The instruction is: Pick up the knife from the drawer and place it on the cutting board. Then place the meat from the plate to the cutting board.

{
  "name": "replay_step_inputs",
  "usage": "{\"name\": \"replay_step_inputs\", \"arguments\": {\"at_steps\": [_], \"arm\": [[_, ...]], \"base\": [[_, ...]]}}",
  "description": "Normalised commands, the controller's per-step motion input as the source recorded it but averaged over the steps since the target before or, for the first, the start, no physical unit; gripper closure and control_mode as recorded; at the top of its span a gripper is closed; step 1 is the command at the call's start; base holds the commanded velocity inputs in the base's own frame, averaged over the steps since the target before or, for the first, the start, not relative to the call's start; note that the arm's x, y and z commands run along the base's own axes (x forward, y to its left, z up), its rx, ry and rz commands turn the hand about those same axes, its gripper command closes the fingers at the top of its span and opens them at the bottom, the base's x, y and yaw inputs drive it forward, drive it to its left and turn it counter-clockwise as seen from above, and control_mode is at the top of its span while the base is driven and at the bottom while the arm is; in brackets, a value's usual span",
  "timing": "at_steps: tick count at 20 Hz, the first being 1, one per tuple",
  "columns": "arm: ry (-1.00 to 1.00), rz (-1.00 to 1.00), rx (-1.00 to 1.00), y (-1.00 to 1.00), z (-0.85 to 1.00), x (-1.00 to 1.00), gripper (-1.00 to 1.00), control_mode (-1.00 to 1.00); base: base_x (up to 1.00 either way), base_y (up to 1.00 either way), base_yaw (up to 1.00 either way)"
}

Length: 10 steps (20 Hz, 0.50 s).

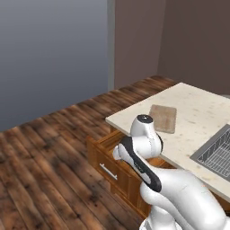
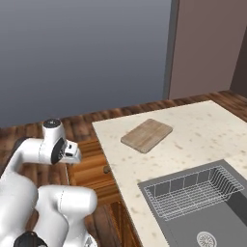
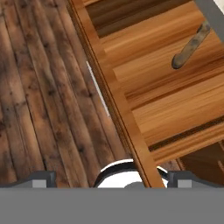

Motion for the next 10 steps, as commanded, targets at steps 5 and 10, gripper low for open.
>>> {"name": "replay_step_inputs", "arguments": {"at_steps": [5,10], "arm": [[0.08,0.0,0.0,0.03,-0.45,0.23,-1.0,-1.0],[0.01,0.0,-0.01,0.01,-0.24,0.25,-1.0,-1.0]], "base": [[0.0,0.0,0.0],[0.0,0.0,0.0]]}}
